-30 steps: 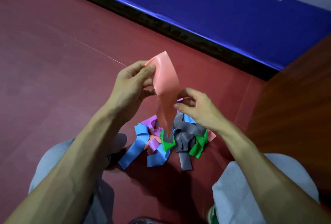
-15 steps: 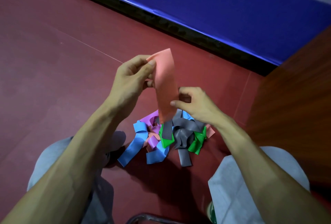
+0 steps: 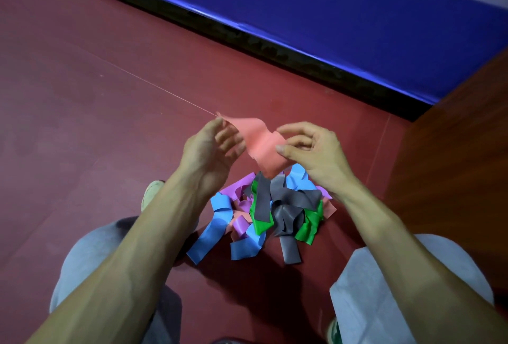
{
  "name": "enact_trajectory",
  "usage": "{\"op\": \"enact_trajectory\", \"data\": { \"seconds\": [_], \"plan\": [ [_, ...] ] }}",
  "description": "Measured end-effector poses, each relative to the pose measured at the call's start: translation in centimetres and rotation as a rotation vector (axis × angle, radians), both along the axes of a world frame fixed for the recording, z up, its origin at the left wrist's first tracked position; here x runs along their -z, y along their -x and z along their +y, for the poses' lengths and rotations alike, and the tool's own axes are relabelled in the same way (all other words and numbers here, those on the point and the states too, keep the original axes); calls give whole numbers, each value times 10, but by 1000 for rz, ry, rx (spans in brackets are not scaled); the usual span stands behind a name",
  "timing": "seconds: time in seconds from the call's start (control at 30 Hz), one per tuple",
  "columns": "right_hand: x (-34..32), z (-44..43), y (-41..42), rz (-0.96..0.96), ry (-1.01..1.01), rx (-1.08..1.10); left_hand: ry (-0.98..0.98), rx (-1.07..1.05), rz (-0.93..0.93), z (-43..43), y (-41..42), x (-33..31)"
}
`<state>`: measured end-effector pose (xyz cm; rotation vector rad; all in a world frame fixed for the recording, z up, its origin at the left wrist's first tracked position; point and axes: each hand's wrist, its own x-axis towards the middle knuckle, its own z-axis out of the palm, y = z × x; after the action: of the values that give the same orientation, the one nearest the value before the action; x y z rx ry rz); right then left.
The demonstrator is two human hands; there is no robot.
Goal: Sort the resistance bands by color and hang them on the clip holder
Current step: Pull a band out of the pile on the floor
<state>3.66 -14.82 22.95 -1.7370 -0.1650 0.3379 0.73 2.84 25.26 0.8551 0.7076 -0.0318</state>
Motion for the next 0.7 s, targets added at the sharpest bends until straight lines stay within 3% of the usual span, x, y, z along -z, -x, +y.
{"op": "enact_trajectory", "data": {
  "seconds": [0.1, 0.27, 0.37, 0.57, 0.7],
  "plan": [
    [1, -3, -4, -102, 70, 170, -20, 103, 87, -13, 3, 6],
    [0, -13, -8, -180, 188, 132, -224, 269, 151, -31, 5, 7],
    [-3, -15, -7, -148, 162, 112, -464, 377, 47, -38, 6, 6],
    [-7, -14, -5, -36, -1, 119, -844, 392, -180, -35, 9, 14],
    [-2, -14, -5, -37, 51, 99, -956, 360, -236, -30, 6, 13]
  ]
}}
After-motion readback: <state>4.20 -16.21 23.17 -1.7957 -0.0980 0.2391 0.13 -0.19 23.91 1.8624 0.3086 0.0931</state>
